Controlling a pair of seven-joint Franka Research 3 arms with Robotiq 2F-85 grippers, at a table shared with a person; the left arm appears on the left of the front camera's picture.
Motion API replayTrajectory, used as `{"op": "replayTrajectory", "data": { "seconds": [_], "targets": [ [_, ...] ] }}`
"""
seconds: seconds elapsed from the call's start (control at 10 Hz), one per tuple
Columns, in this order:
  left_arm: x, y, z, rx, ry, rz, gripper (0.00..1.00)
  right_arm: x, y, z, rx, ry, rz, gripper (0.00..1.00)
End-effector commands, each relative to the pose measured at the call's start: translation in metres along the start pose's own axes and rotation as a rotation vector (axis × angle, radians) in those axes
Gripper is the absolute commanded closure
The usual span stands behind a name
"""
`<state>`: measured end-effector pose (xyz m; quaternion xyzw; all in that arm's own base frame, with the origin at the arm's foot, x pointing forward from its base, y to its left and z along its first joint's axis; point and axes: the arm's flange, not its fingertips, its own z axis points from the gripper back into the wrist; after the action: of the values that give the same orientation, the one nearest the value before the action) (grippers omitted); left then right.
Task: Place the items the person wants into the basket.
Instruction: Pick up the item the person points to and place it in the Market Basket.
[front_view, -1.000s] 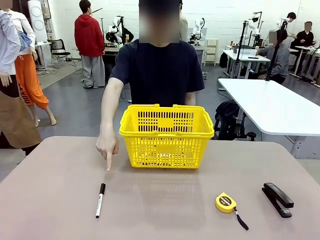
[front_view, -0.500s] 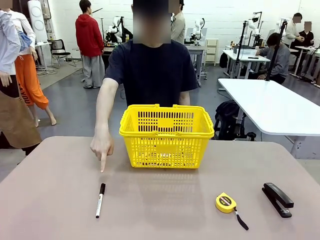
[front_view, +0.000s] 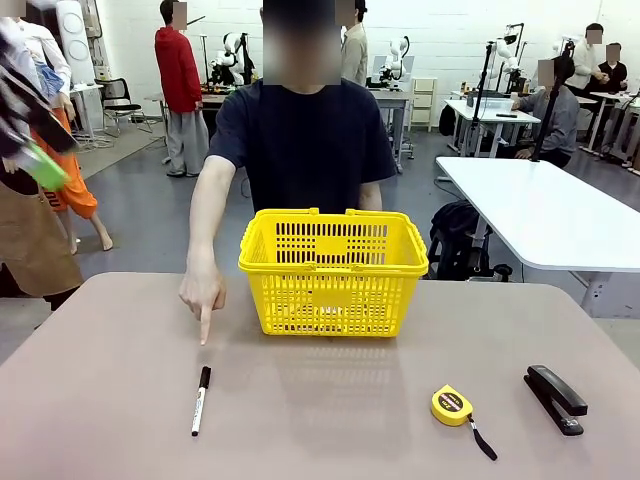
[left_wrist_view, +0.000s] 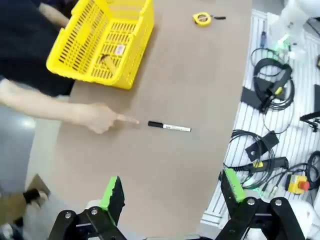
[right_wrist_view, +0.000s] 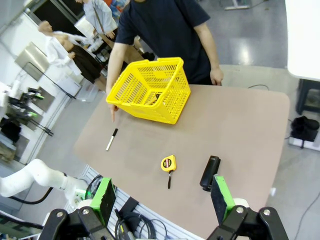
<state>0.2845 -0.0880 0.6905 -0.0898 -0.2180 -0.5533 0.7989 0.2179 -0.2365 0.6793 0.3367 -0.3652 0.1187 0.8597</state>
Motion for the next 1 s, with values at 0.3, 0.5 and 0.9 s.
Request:
{"op": "replayTrajectory", "data": {
  "seconds": [0.3,0.5,0.9],
  "targets": [
    [0.028,-0.017,-0.144,0.180,0.205,0.257,0.00,0.000,0.000,0.000,0.019,-0.014,0.005,0.00],
    [0.022,-0.017,-0.171,0.184,0.275,0.312,0.00,0.000,0.000,0.000,0.019,-0.014,0.005,0.00],
    [0.021,-0.019,-0.180,0.175,0.270,0.300,0.00,0.000,0.000,0.000,0.019,-0.014,0.005,0.00]
  ]
}}
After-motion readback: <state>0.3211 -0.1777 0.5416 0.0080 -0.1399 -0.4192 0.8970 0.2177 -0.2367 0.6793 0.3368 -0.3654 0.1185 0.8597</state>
